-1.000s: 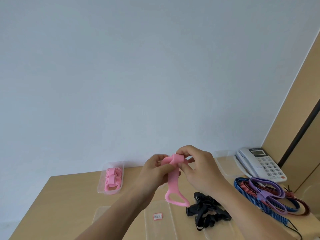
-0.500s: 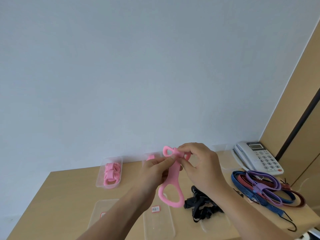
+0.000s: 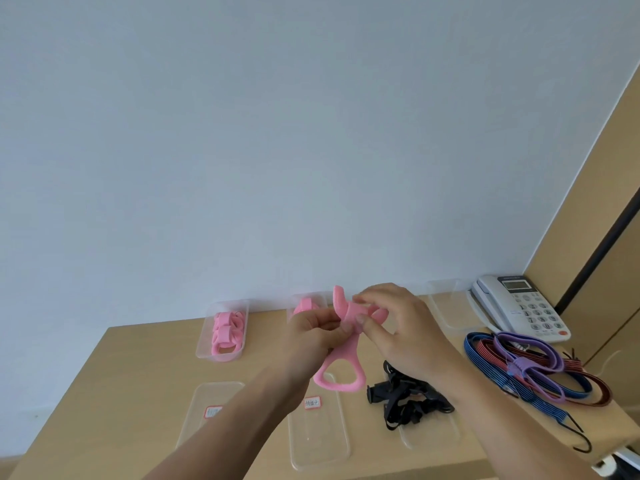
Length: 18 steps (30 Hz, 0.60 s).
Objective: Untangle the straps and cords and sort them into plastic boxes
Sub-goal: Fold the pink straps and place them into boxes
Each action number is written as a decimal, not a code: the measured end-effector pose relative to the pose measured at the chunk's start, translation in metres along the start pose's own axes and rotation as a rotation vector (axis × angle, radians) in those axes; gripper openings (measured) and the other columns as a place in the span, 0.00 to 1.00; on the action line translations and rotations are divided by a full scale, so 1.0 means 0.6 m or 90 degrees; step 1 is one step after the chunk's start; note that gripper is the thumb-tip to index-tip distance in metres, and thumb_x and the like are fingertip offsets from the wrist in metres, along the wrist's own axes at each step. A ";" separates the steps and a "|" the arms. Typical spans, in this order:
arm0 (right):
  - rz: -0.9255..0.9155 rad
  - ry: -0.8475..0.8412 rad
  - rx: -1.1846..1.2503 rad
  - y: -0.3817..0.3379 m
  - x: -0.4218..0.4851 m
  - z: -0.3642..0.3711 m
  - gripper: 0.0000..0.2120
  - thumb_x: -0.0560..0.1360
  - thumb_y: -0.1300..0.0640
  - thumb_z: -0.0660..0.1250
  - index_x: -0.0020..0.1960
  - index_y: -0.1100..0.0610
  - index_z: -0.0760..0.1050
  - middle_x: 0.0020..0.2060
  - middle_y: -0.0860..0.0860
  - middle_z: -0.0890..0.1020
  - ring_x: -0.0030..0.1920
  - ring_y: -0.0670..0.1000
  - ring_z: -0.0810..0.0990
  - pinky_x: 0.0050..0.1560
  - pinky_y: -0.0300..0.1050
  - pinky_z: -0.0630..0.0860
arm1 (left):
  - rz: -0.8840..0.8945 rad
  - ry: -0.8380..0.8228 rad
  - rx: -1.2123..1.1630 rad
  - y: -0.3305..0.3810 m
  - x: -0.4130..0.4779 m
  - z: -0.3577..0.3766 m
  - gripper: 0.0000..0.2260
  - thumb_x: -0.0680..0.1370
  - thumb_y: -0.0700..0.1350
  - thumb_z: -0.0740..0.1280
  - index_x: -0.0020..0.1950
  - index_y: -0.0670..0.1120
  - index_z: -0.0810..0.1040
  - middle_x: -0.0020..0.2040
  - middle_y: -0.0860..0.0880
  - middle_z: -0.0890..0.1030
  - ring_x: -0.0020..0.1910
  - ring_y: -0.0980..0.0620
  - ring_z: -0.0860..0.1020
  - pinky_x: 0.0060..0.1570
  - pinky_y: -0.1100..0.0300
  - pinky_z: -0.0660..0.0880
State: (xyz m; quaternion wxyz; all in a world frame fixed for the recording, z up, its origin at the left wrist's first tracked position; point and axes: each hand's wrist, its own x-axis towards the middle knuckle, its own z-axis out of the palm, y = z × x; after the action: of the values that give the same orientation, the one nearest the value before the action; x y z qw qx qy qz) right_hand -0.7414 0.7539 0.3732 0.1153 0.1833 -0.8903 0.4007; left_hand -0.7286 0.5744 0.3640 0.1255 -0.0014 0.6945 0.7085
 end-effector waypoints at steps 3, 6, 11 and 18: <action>-0.005 -0.043 0.011 -0.002 0.002 -0.001 0.06 0.76 0.57 0.71 0.50 0.48 0.82 0.44 0.41 0.83 0.49 0.42 0.78 0.49 0.35 0.71 | -0.002 -0.004 0.022 0.002 -0.002 -0.001 0.10 0.81 0.36 0.68 0.58 0.44 0.86 0.54 0.42 0.87 0.56 0.45 0.84 0.63 0.47 0.78; 0.017 -0.048 0.017 0.001 0.000 -0.007 0.07 0.76 0.57 0.71 0.48 0.45 0.83 0.41 0.39 0.84 0.47 0.42 0.79 0.48 0.33 0.72 | -0.019 -0.024 0.030 0.001 -0.003 -0.003 0.08 0.80 0.39 0.70 0.56 0.40 0.86 0.54 0.38 0.86 0.49 0.47 0.83 0.52 0.50 0.82; -0.001 0.014 0.020 0.006 -0.006 -0.007 0.05 0.74 0.57 0.74 0.47 0.48 0.83 0.39 0.42 0.83 0.44 0.44 0.79 0.47 0.37 0.73 | -0.040 -0.067 0.018 -0.007 -0.003 0.002 0.17 0.77 0.52 0.73 0.55 0.38 0.85 0.51 0.39 0.87 0.46 0.44 0.84 0.48 0.53 0.83; -0.075 0.115 -0.015 0.001 -0.020 0.005 0.08 0.70 0.63 0.77 0.48 0.56 0.84 0.42 0.47 0.84 0.46 0.51 0.79 0.49 0.48 0.75 | -0.086 -0.063 -0.083 -0.010 -0.006 0.011 0.29 0.74 0.71 0.67 0.60 0.49 0.86 0.58 0.37 0.84 0.54 0.38 0.85 0.49 0.45 0.83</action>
State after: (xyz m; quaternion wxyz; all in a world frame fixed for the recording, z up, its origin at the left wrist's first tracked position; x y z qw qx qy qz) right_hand -0.7309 0.7550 0.3666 0.2207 0.1966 -0.8685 0.3979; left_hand -0.7226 0.5801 0.3592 0.2069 -0.0212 0.6380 0.7414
